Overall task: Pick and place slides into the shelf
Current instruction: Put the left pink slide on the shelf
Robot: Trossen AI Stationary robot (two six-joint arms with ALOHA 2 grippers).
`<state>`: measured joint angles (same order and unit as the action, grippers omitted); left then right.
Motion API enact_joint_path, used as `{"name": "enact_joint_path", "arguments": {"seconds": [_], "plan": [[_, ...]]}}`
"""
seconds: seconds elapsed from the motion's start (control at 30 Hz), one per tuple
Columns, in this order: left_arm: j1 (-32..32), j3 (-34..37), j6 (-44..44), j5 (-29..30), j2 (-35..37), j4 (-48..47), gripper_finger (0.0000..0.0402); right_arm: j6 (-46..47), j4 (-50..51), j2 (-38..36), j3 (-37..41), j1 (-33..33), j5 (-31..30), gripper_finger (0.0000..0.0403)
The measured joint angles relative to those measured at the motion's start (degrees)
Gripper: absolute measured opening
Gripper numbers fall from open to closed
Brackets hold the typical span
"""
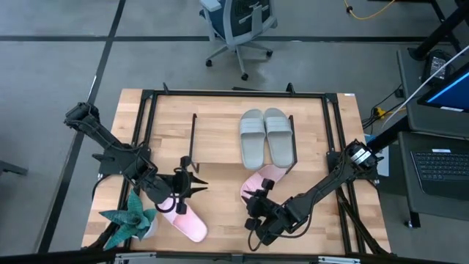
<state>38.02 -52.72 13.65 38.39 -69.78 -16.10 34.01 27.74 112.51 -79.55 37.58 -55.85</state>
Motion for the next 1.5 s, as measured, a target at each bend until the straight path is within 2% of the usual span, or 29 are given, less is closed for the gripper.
{"name": "enact_joint_path", "arguments": {"seconds": [0.13, 0.27, 0.37, 0.53, 0.63, 0.7, 0.9, 1.13, 1.27, 1.37, 1.5], "plan": [[0.0, -4.68, 3.66, 0.03, 0.02, -6.95, 0.0052, 0.12, 0.78, 0.0, 0.0, -0.3, -1.07, 0.0097], [0.0, -8.39, 9.08, -0.44, -0.14, -13.55, 0.0052, 2.47, 0.75, -0.02, 0.52, -1.16, 0.51, 0.0097], [-0.13, -10.59, 12.63, -3.71, -0.22, -19.97, 0.0052, 3.19, 0.54, -0.02, 1.59, -1.55, 2.73, 0.0097], [-2.02, -11.68, 23.57, -10.9, -0.22, -31.88, 0.0052, 4.54, -0.17, -0.02, 2.14, -1.16, 3.53, 0.0097], [-2.94, -11.17, 24.64, -13.89, -0.24, -35.68, 0.0052, 4.56, -0.32, -0.02, 2.14, -0.53, 3.46, 0.0097], [-3.1, -10.89, 23.5, -13.75, -0.28, -37.95, 0.0052, 4.58, -0.49, -0.02, 2.14, -0.3, 3.45, 0.0097], [-3.15, -6.98, 21.21, -15.97, 3.55, -35.89, 0.005, 4.71, -1.02, -0.02, 2.14, 0.8, 3.44, 0.0097], [-4.03, 4.38, 21.93, -17.0, 20.98, -27.5, 0.0007, 4.73, -1.0, -0.02, 2.14, 0.9, 3.08, 0.0097], [-5.0, 10.4, 24.91, -18.13, 31.26, -21.56, 0.0008, 4.66, -1.09, -0.02, 2.14, 0.86, 3.01, 0.0097], [-5.56, 13.76, 26.78, -21.77, 35.53, -17.95, 0.0011, 4.68, -1.4, -0.02, 2.14, 0.5, 3.03, 0.0097], [-5.9, 16.81, 28.12, -24.94, 37.02, -17.03, 0.0012, 4.44, -1.79, -0.02, 2.14, -0.21, 2.99, 0.0097]]}}
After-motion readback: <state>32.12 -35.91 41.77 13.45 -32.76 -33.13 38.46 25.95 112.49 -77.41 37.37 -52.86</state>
